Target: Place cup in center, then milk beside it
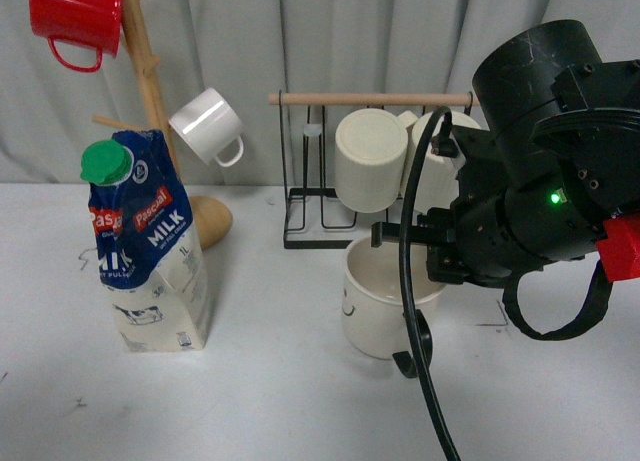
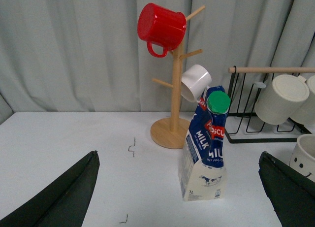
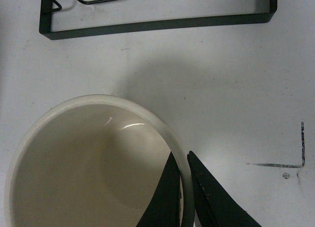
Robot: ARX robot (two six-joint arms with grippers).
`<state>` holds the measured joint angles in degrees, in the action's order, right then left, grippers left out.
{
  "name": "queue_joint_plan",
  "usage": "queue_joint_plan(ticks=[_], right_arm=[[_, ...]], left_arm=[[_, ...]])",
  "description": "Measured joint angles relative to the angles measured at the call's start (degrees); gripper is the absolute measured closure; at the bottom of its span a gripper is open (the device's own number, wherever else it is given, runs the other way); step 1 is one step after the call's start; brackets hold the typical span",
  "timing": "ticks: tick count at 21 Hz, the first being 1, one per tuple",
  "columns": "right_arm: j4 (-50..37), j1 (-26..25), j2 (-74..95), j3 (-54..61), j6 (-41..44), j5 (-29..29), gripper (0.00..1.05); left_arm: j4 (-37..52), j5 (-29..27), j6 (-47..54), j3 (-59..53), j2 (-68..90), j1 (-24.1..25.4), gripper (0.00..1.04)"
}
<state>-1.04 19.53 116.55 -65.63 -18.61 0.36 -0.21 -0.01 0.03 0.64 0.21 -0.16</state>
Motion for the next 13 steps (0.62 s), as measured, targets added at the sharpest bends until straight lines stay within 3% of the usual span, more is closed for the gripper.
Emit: queue_joint_plan(ticks=[8, 9, 13], right_arm=[[1.11, -0.02, 0.42, -0.74, -0.04, 1.40, 1.01], [1.01, -0.02, 0.42, -0.74, -0.07, 1.27, 0.95], [0.00, -0.11, -0.68, -0.24, -0.37, 0.02, 0.51]], left_arm=[[0.00, 0.00, 0.02, 0.00, 0.00, 0.00, 0.07], [0.00, 0.00, 0.00, 0.00, 0.00, 0.00, 0.07], [0.00, 0.00, 0.02, 0.00, 0.00, 0.00, 0.07]])
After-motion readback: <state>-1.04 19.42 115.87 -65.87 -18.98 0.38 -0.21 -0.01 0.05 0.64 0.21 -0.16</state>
